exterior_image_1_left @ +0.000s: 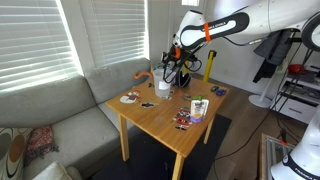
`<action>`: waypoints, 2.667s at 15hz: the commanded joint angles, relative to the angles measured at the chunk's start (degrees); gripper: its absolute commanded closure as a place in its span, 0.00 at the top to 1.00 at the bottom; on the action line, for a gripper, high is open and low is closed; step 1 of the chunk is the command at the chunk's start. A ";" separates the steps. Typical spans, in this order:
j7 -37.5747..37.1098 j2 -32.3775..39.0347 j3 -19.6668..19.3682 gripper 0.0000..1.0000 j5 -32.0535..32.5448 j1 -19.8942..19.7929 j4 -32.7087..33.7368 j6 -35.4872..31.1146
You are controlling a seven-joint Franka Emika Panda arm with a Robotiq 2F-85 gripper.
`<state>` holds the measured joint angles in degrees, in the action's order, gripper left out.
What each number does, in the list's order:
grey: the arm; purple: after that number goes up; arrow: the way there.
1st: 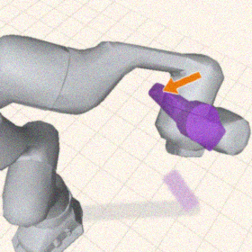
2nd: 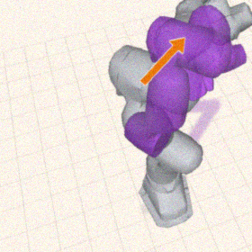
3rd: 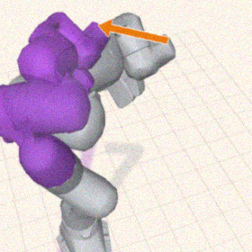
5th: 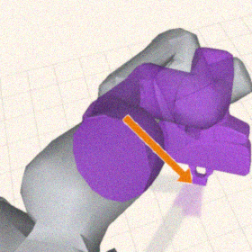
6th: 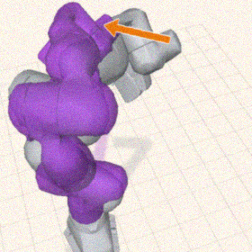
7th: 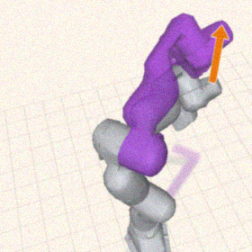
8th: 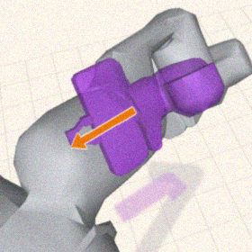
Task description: Remove the spoon from the plastic cup, put it on the table, put the silver cup in the plastic cup and then put the silver spoon in the silver cup inside the plastic cup
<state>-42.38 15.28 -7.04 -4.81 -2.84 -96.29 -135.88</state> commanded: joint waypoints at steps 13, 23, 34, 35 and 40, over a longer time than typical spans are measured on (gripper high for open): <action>-2.28 -2.65 -1.75 0.01 1.49 0.26 1.86 1.87; 4.85 -13.36 2.65 0.01 -2.22 1.18 2.24 1.58; 11.02 -13.16 4.69 0.01 -1.99 1.39 1.64 14.46; 11.72 -12.94 4.65 0.01 -2.20 1.32 1.42 15.38; 14.05 -11.15 4.21 0.01 -1.29 1.04 0.03 16.09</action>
<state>-30.21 3.38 -2.59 -6.24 -1.45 -95.22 -119.84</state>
